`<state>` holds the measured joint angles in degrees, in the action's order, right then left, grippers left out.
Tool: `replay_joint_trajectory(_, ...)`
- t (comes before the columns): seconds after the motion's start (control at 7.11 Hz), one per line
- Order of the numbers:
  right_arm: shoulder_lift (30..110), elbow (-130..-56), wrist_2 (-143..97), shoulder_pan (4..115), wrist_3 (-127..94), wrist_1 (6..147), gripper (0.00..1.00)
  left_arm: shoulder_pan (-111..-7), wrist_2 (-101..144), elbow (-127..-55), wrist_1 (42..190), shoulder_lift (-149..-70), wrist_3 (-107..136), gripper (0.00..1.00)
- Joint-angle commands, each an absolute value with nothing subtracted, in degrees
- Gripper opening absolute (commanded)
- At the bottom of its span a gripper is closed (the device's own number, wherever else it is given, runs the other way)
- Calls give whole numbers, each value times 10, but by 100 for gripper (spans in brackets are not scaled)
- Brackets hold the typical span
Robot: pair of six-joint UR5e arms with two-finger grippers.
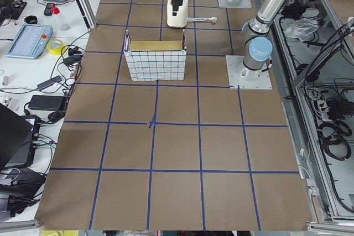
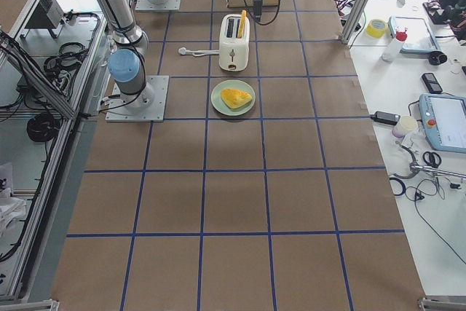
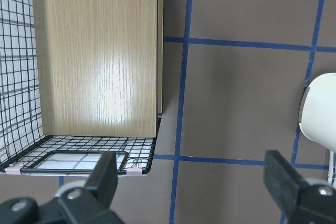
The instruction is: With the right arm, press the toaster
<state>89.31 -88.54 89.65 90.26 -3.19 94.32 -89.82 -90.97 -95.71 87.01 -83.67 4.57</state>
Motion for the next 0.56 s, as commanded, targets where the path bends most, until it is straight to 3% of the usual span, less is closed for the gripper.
replay_joint_trajectory(0.0, 893, -885, 899, 903, -32, 941, 100, -898, -910, -957, 870, -837, 46, 100)
replay_joint_trajectory(0.42, 893, -885, 904, 902, -32, 940, 96, -898, -910, -957, 870, -837, 46, 100)
